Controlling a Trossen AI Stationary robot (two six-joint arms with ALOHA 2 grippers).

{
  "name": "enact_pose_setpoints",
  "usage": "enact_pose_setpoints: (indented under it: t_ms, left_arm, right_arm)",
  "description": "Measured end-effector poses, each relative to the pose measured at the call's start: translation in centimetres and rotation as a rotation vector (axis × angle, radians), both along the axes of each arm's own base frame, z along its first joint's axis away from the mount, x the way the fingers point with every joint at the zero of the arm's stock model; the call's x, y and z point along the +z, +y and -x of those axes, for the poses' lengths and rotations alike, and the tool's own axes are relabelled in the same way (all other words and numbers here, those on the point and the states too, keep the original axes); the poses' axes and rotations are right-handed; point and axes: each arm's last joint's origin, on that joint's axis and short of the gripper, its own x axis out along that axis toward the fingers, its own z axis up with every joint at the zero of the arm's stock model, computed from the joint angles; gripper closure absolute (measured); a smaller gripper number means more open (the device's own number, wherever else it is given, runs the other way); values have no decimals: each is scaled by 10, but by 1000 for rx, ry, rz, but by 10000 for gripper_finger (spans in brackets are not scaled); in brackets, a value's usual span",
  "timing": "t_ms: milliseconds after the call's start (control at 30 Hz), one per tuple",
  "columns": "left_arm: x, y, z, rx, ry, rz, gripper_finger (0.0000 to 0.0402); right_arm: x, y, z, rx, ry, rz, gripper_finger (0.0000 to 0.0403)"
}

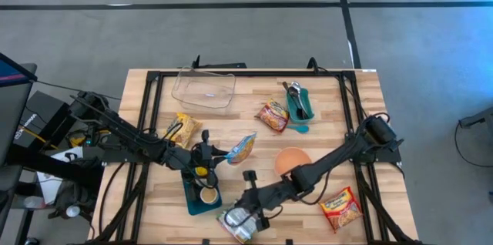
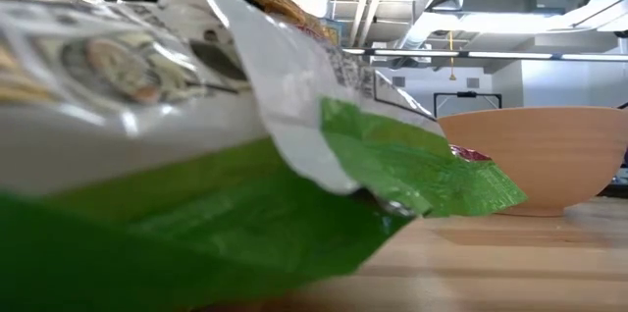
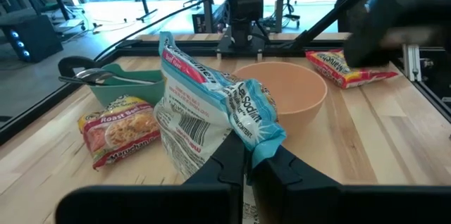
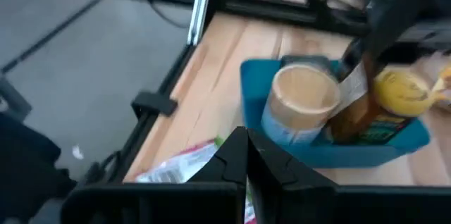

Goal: Pick & Place Food Item
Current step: Put the light blue noodle pack into the transparent bin

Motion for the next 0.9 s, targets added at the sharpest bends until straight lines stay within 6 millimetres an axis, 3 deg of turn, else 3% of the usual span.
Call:
enact_pose_setpoints:
  t_ms: [300,533,900]
  left_arm:
    - [-1,1,0,25,4,-9,398]
    - [-1,6,-1,91,4,-24,398]
    - [7,47,-9,273,-22,-28,396]
  right_arm:
    - [11,-12,33,-11,-29,14,403]
    - [8,-26,61,-30,-8,33,403]
    - [1,-43,86,-49,12,58,403]
